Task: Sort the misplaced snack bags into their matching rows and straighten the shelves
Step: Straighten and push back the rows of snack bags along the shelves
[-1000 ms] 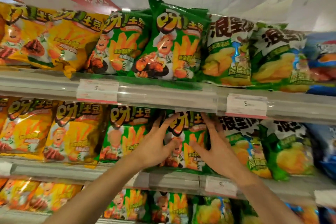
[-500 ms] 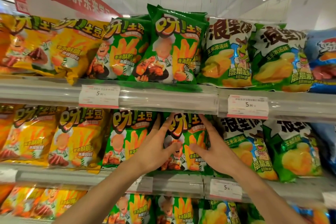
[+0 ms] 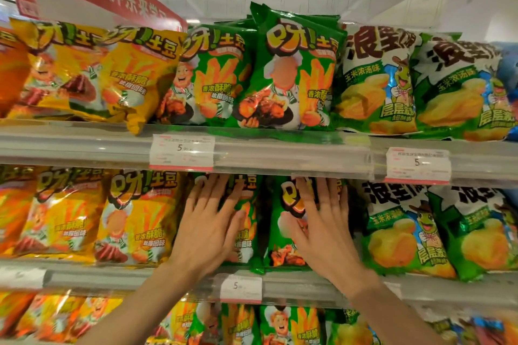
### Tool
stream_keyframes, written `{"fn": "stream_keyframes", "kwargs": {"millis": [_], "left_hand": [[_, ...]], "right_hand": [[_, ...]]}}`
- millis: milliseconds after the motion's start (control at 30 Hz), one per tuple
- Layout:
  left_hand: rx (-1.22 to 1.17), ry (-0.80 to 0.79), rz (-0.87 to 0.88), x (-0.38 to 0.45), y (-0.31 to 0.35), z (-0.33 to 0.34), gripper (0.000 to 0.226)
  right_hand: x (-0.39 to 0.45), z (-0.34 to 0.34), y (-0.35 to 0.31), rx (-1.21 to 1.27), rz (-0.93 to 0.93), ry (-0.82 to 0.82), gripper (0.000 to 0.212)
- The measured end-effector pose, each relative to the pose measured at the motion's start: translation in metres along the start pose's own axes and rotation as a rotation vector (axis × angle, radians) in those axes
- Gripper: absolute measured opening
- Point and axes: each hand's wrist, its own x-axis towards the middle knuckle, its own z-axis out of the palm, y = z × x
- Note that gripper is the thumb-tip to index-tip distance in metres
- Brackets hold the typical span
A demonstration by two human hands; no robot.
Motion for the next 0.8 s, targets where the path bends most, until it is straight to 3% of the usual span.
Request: {"fn": "stream_keyframes", "kwargs": {"millis": [267,500,633,800], "left_hand": [[0.006,-0.011,0.021,0.0,-0.003,0.014,0.058],[-0.011,0.01,0.029,-0.001,-0.006,0.018,0.059],[-0.072,0.043,0.003,-0.004,-0.004,0.012,0.057],[-0.402,0.19,-0.106,-0.005,0.034,-0.01,0.042]], "right_hand": [[0.007,0.015,-0.013,-0.203,0.066,0.018,0.067],[0.007,0.012,-0.016,-0.204,0.077,-0.013,0.066],[0.003,0.007,-0.012,0.025,0.045,-0.015,0.067],[-0.003,-0.025,0.007,0.48,0.053,-0.015,0.061]]}}
